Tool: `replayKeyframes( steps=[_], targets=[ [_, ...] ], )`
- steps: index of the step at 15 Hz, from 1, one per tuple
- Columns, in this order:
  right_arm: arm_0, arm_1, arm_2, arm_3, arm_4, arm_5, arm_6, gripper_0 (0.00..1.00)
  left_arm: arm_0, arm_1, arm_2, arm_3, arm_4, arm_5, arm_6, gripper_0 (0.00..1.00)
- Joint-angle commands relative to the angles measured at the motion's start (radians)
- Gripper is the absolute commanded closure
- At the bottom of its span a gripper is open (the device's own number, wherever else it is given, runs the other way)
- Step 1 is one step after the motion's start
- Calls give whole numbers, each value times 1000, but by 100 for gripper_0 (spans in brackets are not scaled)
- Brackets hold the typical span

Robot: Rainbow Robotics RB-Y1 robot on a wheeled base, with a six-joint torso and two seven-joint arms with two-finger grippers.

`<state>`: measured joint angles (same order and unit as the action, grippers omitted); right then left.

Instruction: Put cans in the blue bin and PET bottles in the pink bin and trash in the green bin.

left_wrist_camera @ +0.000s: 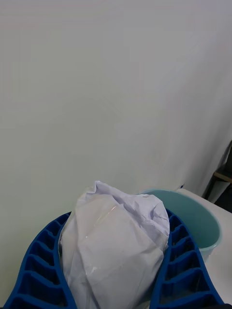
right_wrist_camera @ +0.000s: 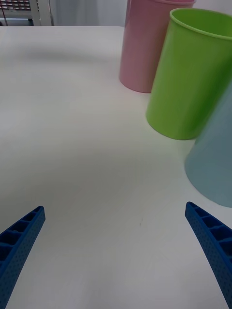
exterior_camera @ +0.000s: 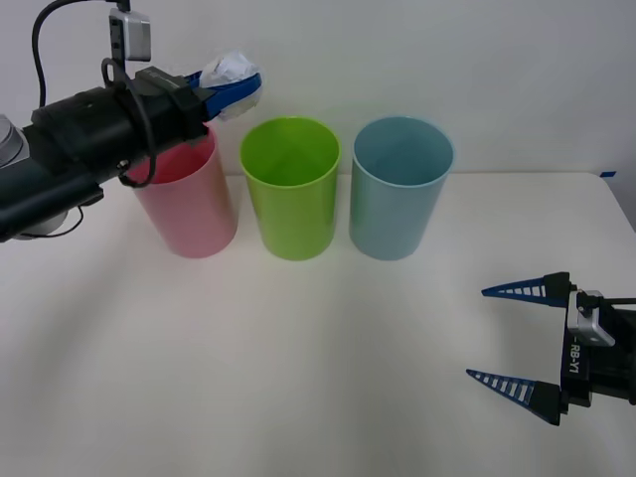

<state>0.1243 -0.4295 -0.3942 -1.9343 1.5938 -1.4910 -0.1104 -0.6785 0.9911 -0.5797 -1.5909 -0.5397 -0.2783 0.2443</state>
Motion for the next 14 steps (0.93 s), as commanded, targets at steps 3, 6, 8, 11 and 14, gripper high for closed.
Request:
replayKeyframes(
  steps=[3,6,8,11,14],
  targets=[
    [0,0,0,0,0,0,0,0,-204,23,-252,55,125,119,26,100],
    [0,0,0,0,0,0,0,0,-337,21,-419,88,191,200,41,100],
    [0,0,0,0,0,0,0,0,-421,21,-529,100,257,234,52,100],
    [0,0,0,0,0,0,0,0,-495,15,-624,109,285,289,69,100],
    [0,0,0,0,0,0,0,0,-539,12,-690,118,291,317,75,100]
  ],
)
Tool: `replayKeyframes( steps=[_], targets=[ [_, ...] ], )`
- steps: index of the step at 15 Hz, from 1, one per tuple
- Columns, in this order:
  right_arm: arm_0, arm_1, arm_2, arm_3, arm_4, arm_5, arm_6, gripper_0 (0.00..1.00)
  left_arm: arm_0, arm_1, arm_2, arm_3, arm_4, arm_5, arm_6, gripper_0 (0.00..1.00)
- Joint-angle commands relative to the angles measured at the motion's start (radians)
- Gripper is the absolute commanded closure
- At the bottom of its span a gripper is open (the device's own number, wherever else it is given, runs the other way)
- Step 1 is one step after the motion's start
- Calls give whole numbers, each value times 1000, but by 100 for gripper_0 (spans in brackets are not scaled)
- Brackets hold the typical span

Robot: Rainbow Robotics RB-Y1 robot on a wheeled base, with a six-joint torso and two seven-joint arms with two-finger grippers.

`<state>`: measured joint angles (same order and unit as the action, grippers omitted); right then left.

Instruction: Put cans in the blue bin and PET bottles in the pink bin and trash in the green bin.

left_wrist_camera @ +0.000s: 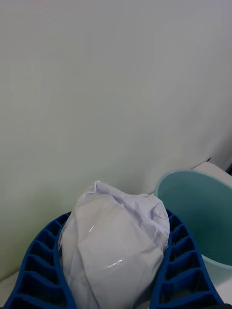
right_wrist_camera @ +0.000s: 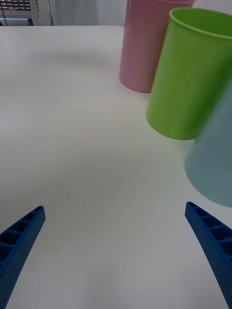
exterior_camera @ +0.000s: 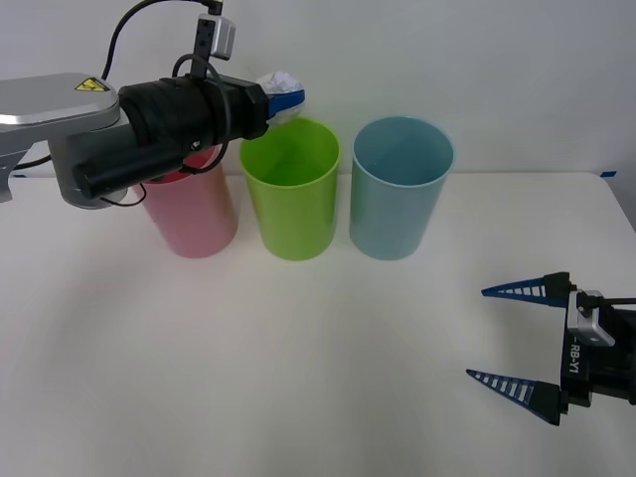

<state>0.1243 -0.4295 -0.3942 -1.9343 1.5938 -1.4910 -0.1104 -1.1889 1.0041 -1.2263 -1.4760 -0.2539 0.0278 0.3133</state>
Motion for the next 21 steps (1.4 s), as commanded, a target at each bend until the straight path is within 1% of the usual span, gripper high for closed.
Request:
replayKeyframes(
  steps=[1,3,6,21],
  targets=[
    [0,0,0,0,0,0,0,0,-49,-1,-74,3,5,30,7,100],
    [0,0,0,0,0,0,0,0,-90,-1,-145,13,21,47,20,100],
    [0,0,0,0,0,0,0,0,-129,-1,-208,11,41,49,40,100],
    [0,0,0,0,0,0,0,0,-133,4,-243,9,56,47,66,100]
  ],
)
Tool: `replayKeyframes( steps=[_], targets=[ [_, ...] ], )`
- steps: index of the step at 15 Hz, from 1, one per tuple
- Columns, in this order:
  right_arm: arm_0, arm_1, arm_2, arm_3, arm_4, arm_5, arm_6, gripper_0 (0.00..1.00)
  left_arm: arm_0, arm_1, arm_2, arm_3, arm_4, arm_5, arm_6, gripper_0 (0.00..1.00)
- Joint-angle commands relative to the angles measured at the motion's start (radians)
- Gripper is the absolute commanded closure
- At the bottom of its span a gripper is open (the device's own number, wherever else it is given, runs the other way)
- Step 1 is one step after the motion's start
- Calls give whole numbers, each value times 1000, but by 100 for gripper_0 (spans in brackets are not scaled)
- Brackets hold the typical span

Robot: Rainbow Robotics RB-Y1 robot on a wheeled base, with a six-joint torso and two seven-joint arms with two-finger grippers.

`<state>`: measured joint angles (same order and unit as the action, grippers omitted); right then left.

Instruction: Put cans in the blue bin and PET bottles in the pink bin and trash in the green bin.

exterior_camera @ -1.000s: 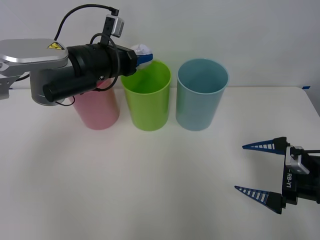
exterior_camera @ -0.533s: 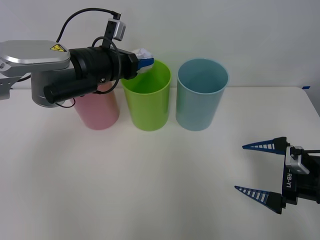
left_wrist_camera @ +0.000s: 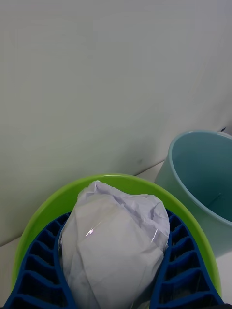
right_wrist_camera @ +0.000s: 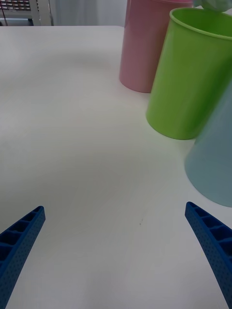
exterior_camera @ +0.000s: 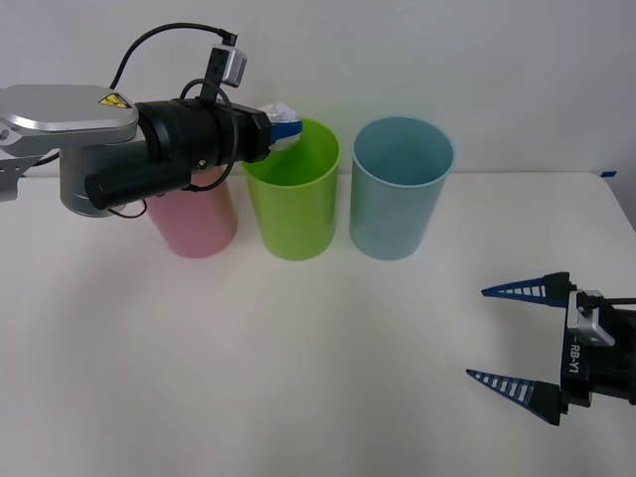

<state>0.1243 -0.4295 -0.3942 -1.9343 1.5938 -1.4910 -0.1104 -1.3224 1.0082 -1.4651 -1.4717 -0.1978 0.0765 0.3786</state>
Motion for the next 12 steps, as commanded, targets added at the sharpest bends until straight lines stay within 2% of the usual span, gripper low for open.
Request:
replayKeyframes(
  steps=[1,3,5,6,12],
  targets=[
    [0,0,0,0,0,0,0,0,0,1,-8,5,0,0,3,100],
    [0,0,0,0,0,0,0,0,0,1,-9,5,3,0,13,96],
    [0,0,0,0,0,0,0,0,-6,1,-9,5,5,-1,22,35],
    [0,0,0,0,0,0,0,0,-12,1,-9,5,6,0,25,0],
    [0,0,0,0,0,0,0,0,-28,6,-9,4,15,-3,34,0]
  ],
)
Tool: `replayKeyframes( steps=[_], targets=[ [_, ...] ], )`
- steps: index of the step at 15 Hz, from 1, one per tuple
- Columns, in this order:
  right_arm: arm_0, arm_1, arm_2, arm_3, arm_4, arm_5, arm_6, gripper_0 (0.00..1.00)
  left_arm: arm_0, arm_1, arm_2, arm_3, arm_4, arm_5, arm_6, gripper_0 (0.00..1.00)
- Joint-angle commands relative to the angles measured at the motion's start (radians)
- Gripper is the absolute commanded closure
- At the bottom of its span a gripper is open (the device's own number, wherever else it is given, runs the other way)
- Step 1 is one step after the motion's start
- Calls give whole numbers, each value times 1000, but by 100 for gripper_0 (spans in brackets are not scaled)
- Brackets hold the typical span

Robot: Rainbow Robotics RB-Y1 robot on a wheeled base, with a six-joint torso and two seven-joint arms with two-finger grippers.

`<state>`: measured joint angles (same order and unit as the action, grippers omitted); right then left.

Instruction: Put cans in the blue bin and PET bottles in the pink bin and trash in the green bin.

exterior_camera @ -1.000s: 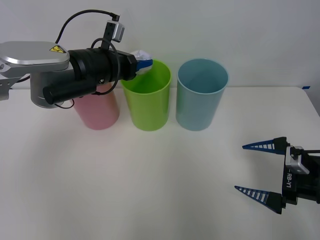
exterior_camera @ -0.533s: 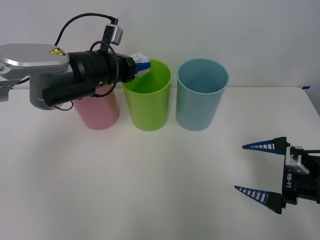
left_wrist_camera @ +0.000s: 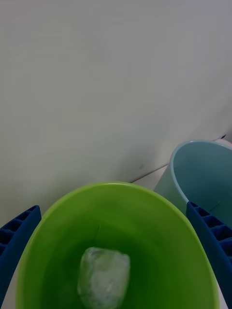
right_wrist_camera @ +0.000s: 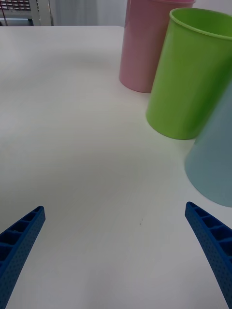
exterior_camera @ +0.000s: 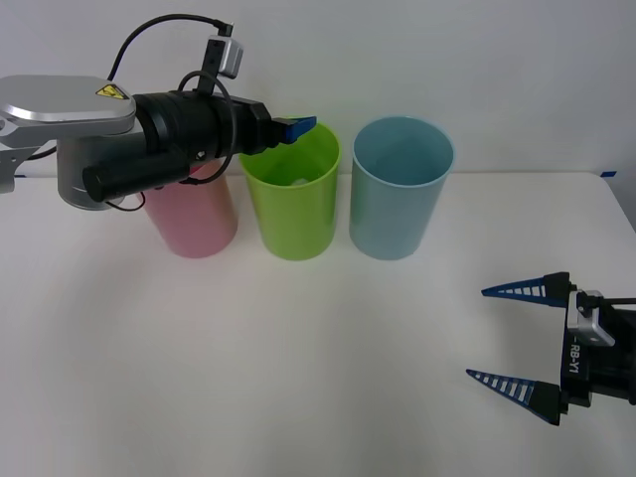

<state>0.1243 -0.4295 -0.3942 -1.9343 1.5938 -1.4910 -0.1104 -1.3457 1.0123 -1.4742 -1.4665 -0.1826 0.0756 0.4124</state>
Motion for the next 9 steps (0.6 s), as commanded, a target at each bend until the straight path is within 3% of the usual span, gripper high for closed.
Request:
replayKeyframes(
  steps=[1,9],
  targets=[
    [0,0,0,0,0,0,0,0,-4,2,0,-1,0,-5,2,0],
    [0,0,0,0,0,0,0,0,-16,19,15,-1,-5,-48,3,0]
  ],
)
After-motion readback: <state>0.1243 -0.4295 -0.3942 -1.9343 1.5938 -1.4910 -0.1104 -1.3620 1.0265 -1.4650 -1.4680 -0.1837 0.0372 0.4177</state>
